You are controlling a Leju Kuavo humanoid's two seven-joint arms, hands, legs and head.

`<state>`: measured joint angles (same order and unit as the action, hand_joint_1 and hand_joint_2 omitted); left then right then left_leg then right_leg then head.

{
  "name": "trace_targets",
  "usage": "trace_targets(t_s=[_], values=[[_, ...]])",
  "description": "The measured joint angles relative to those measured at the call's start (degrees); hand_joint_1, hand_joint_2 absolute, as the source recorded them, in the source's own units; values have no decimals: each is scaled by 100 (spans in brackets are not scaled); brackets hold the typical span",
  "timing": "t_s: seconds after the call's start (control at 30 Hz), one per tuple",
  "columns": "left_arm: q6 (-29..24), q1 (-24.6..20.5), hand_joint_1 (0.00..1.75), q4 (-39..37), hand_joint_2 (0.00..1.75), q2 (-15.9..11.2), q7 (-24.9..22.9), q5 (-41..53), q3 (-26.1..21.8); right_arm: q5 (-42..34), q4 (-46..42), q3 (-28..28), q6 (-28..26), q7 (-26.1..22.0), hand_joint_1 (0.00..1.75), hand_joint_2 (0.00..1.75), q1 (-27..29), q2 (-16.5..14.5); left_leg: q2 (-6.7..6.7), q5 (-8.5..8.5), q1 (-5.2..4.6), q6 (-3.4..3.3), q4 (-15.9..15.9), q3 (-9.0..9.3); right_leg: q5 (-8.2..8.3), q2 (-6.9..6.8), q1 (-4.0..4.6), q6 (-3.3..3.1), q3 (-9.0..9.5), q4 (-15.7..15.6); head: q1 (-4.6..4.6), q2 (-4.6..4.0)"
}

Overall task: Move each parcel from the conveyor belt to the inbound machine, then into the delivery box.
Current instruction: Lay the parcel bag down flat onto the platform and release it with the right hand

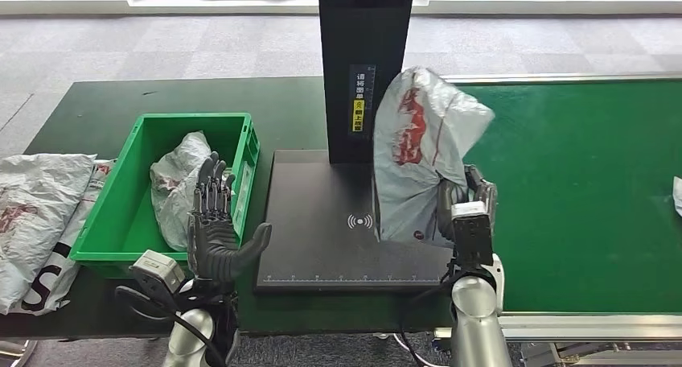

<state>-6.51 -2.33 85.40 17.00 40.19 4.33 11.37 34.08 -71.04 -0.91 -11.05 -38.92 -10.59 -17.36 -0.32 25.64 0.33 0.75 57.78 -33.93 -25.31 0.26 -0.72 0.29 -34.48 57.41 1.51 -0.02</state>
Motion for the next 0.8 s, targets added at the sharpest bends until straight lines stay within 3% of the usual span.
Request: trace_targets(t_s=[0.23,0.5,0.7,0.73,0.8], values=[[-174,-37,0,-96,175,5,0,51,9,-119,1106,-459,207,-80,175,175,-220,-39,-17,-4,2,4,0,-4,-1,-10,1,-1,3,0,-1,0],[-372,-69,0,-196,175,9,0,93,122,-168,1852,-526,238,-95,175,175,-345,-59,-18,-1,2,4,0,-9,-2,-12,1,-1,0,-1,-1,0],[-525,-75,0,-209,175,7,0,94,195,-64,2305,-603,551,-7,175,175,-467,-77,-15,-1,2,4,0,-9,-2,-11,2,-2,-2,-1,-1,0],[-536,-75,0,-210,175,6,0,94,199,-44,2380,-631,589,9,147,175,-487,-80,-16,-1,3,4,0,-9,-2,-11,2,-2,-2,-1,-1,0],[-541,-74,0,-210,175,5,0,94,202,-19,2489,-671,624,25,60,175,-512,-86,-17,-1,3,4,0,-10,-2,-12,2,-2,-2,-1,-1,0]])
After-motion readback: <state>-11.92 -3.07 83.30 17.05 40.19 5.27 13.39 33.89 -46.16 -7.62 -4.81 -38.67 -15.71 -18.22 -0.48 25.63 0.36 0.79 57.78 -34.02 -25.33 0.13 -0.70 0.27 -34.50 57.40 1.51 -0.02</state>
